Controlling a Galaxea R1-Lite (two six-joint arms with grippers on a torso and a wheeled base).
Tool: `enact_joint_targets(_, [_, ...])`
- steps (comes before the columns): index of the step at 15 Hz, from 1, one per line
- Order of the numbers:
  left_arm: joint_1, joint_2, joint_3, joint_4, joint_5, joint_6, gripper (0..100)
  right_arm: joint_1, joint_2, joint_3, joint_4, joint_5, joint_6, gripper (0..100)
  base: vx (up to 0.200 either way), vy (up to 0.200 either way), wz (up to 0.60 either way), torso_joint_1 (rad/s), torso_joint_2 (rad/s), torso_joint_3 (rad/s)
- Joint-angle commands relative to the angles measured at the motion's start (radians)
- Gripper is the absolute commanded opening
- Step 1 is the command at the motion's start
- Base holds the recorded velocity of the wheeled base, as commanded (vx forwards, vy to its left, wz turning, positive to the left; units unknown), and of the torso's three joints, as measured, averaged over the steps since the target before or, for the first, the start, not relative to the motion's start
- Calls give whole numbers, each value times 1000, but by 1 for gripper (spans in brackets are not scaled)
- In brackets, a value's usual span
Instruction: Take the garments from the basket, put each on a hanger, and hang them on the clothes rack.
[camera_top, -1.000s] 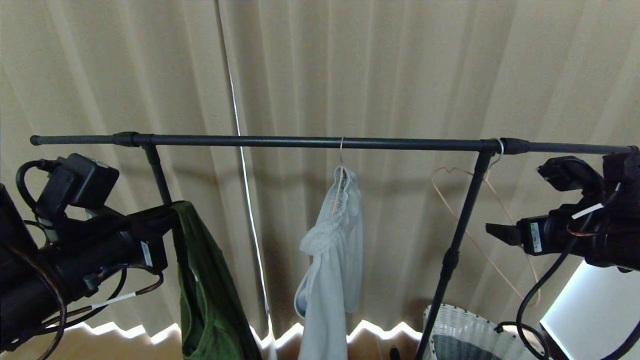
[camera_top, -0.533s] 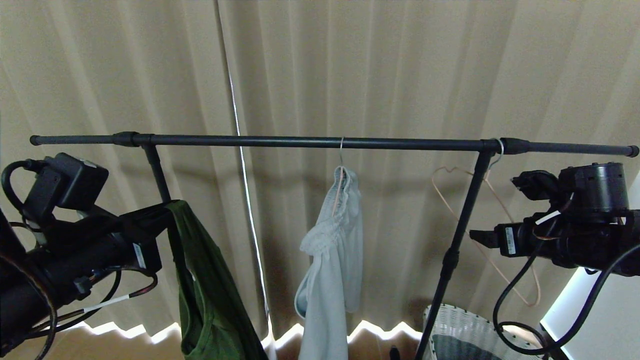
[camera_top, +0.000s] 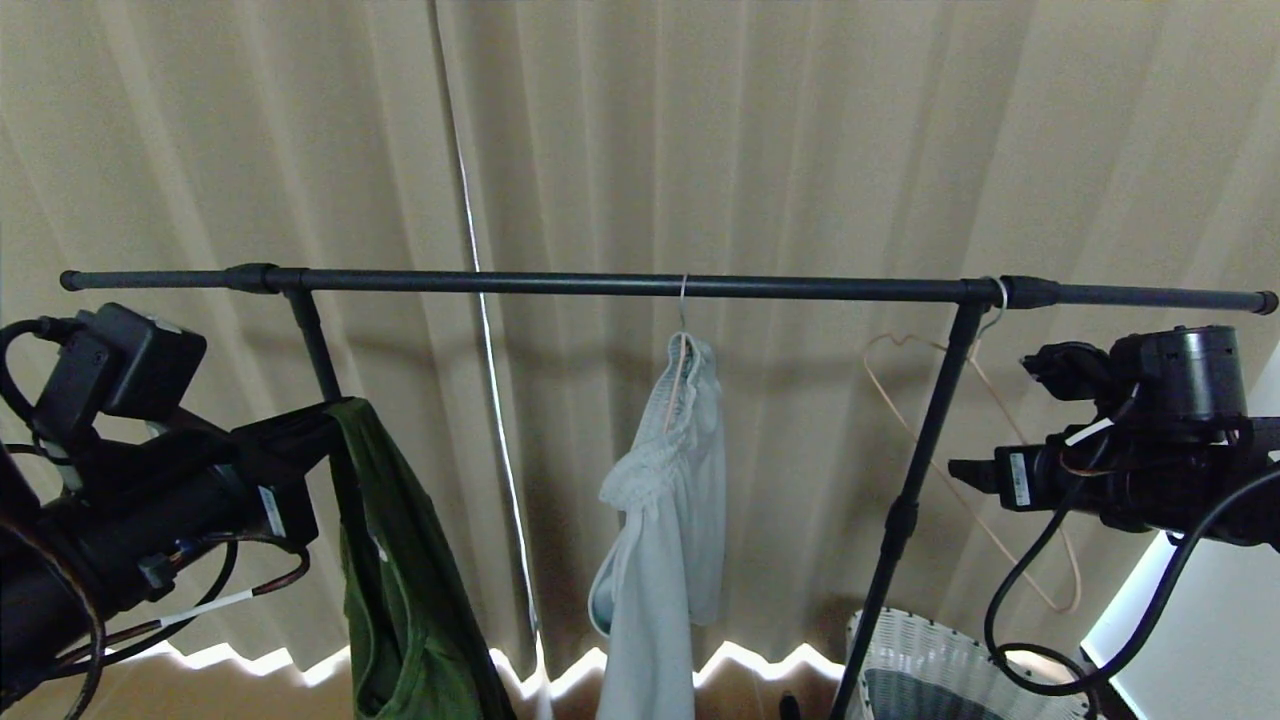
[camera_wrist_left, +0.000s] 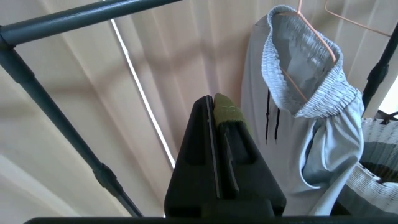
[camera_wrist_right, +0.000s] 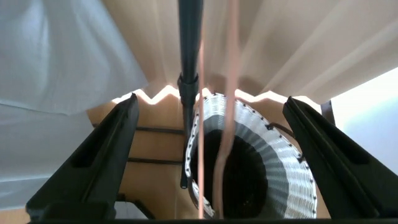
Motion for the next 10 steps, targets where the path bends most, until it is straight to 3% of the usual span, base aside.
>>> enact_joint_targets(1, [1,-1,0,-1,0,0,0,-1,-7,-1,0,0,-2,0,0,0,0,0,0,0])
enact_joint_targets(10, [4,-7,-2,-2,2,0,0,-1,-87,15,0,-9,0,0,0,0,0,0,0,0])
